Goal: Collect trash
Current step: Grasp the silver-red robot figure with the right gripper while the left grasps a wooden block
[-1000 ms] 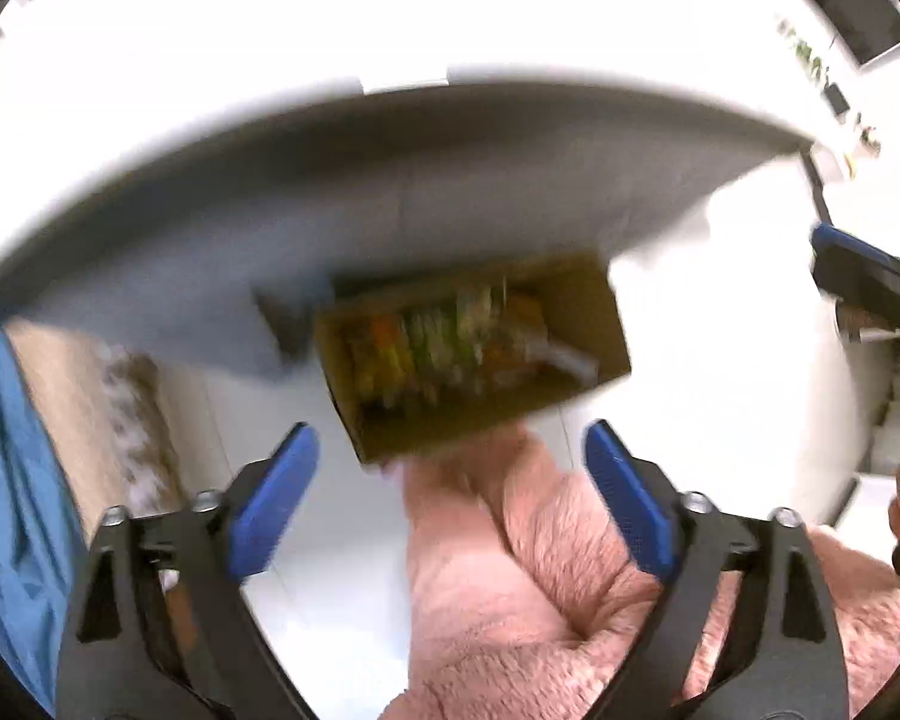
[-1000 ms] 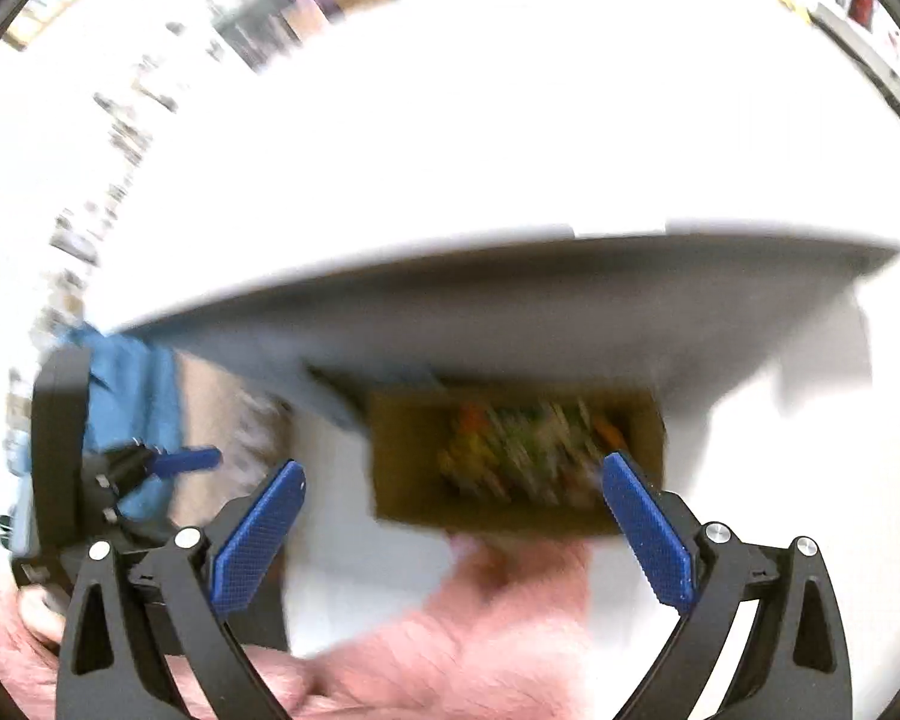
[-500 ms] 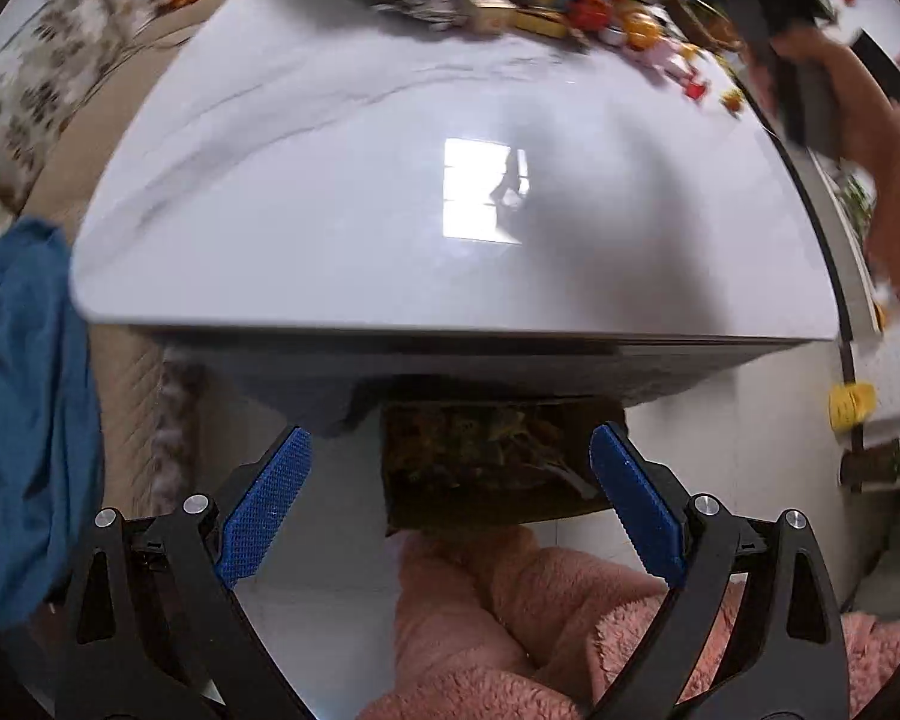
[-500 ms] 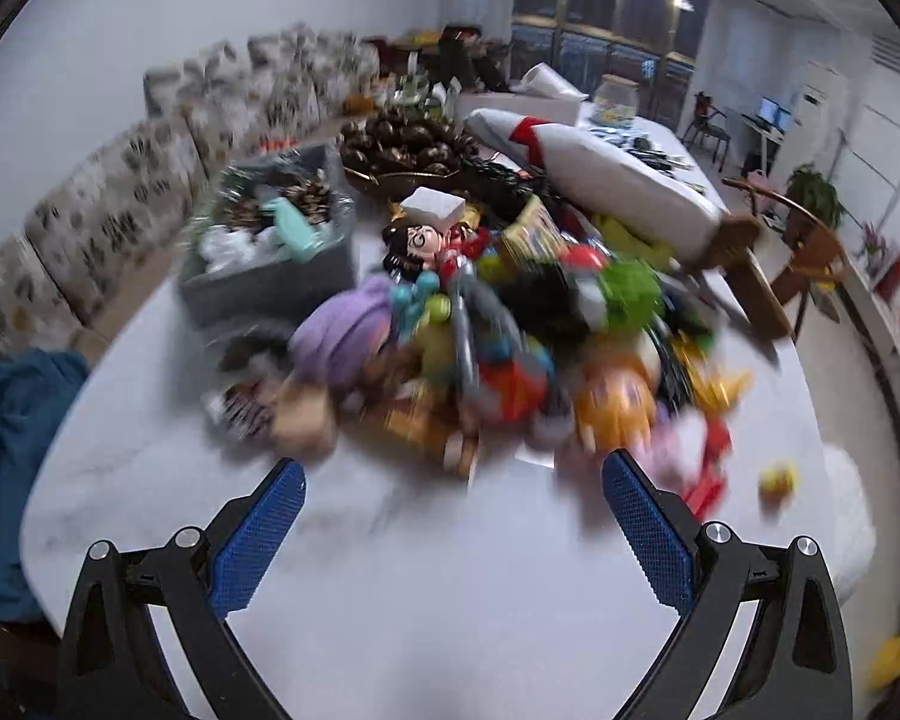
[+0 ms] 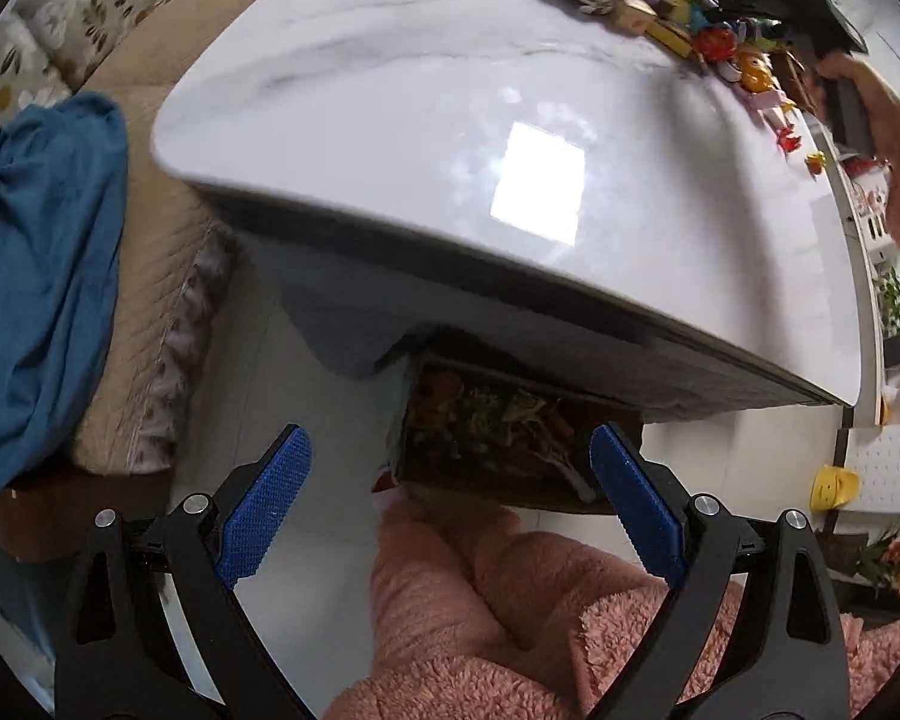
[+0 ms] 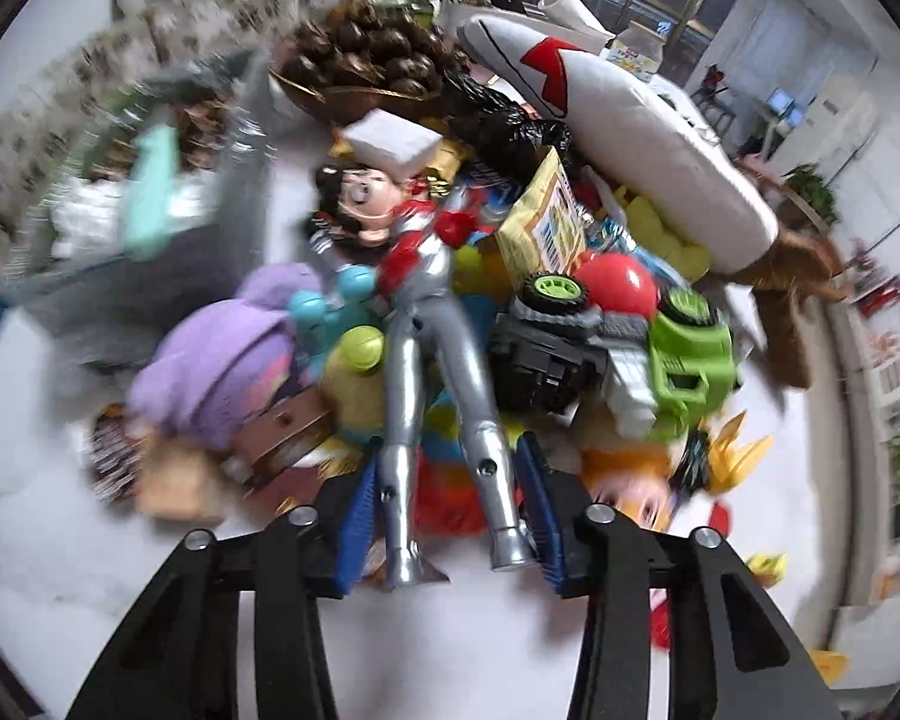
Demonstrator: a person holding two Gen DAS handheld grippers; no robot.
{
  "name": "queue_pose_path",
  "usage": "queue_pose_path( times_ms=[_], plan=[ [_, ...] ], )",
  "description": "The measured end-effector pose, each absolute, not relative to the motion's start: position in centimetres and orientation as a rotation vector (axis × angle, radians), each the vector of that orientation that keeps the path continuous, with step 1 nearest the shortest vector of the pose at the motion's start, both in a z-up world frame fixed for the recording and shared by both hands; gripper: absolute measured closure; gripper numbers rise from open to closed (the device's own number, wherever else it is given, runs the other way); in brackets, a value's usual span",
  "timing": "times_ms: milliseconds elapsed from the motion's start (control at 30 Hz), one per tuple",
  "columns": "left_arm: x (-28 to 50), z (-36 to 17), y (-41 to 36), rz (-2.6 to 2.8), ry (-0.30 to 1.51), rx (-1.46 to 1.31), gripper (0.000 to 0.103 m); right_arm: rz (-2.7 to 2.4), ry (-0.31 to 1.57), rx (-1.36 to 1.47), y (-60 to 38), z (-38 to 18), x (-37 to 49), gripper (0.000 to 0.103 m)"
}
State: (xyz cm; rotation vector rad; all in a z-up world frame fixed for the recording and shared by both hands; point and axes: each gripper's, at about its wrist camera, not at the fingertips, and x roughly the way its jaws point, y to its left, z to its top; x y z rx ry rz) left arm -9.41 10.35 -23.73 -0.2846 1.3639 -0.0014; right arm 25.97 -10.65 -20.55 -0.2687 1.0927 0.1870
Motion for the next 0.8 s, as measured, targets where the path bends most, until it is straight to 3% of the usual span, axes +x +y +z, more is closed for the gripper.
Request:
queue_pose_path(
  times_ms=[33,367,800],
  plan=[
    [-9.0,-23.7,10.0,-0.013,1.361,-0.275,0.011,0.208,1.104,-0.235,-11.6,-20.6,24.5,0.069],
    [-1.6,-23.5,5.3,-0.173,1.334,-0.150,0.011,0.321,1.122,0.102,-18.8,-20.2,10.3,0.069],
    [19.0,-22.3,-0.3,-0.030,1.139,-0.006,0.011,0.206,1.160,0.236,-24.1,-23.1,0.9,0.068]
  ],
)
